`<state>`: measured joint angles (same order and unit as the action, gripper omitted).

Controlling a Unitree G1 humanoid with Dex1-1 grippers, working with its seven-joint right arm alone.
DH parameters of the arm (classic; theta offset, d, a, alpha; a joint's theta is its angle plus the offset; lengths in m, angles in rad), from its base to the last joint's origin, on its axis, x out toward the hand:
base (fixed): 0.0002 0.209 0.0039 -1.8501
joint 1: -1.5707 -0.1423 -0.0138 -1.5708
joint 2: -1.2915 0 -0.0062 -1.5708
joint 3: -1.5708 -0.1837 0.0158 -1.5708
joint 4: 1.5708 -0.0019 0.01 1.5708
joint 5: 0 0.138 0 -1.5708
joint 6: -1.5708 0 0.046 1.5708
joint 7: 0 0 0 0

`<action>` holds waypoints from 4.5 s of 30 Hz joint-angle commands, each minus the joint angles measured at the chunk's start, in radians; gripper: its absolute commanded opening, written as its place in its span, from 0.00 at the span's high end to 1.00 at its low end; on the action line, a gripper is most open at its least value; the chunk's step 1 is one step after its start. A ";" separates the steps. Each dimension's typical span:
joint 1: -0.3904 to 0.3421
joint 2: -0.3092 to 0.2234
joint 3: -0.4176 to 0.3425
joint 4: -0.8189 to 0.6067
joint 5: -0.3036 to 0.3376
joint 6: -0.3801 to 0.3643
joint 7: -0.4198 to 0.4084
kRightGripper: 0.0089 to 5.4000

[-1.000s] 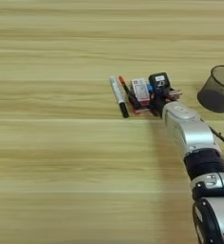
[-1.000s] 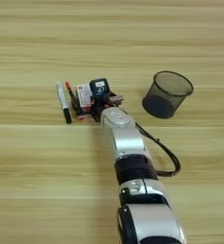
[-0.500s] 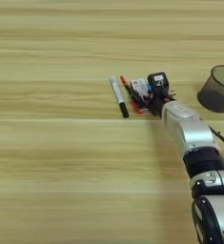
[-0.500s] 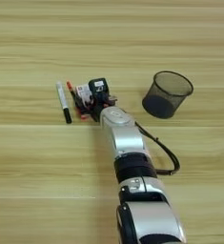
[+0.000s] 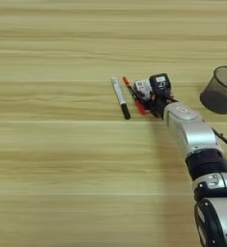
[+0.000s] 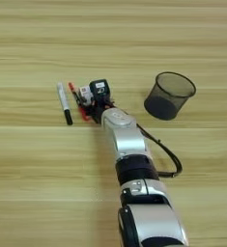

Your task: Move the objects on the table

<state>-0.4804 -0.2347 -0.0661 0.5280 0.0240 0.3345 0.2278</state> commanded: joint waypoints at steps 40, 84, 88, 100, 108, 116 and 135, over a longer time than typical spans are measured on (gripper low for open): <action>0.025 -0.090 -0.177 -0.229 0.059 0.042 -0.039 0.61; 0.028 -0.124 -0.174 -0.218 0.056 0.043 -0.044 0.20; 0.000 -0.118 -0.139 -0.226 0.047 0.042 -0.036 0.11; -0.222 -0.117 -0.055 0.077 -0.015 -0.060 -0.031 0.00; -0.375 -0.115 0.012 0.408 -0.104 -0.209 -0.087 0.00; -0.428 -0.114 0.019 0.512 -0.121 -0.290 -0.112 0.00; -0.487 -0.091 0.098 0.702 -0.201 -0.283 -0.100 0.00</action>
<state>-0.8990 -0.3131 0.0142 1.2587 -0.1597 0.0506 0.1165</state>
